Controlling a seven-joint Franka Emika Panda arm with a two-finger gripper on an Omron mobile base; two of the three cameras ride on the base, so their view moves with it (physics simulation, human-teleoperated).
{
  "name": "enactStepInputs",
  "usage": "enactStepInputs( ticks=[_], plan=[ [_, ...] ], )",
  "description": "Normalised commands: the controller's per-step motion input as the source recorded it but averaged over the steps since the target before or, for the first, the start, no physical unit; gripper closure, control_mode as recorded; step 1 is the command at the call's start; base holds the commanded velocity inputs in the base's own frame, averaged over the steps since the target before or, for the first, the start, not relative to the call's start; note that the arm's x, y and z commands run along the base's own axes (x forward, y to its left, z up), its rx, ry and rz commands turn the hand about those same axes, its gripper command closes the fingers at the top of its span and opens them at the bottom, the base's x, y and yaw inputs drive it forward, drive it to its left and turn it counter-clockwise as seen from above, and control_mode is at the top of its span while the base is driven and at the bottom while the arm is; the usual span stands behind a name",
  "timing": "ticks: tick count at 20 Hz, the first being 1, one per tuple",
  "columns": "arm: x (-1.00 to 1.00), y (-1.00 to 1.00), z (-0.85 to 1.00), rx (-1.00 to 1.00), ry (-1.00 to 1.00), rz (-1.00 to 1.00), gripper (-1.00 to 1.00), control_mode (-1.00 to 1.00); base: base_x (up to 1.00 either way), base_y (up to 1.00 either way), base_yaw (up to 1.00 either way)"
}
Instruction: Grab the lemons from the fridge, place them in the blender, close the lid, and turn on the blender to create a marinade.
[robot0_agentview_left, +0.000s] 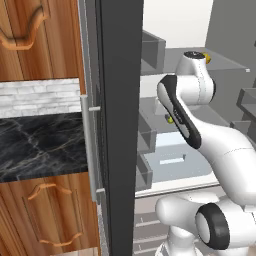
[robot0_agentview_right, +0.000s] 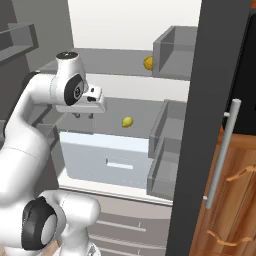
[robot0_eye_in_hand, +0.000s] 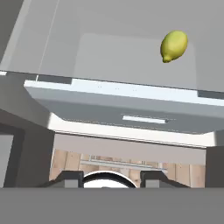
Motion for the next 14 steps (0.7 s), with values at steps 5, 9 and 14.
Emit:
enactStepInputs(
  ticks=[5, 9, 14],
  plan=[
    [-0.14, -0.29, 0.11, 0.02, -0.16, -0.09, -1.00, -1.00, 0.00, 0.00, 0.00],
    [-0.20, -0.53, 0.53, 0.05, -0.33, -0.34, -1.00, -1.00, 0.00, 0.00, 0.00],
    [0.03, -0.56, 0.75, 0.03, -0.34, -0.31, -1.00, -1.00, 0.00, 0.00, 0.00]
  ],
)
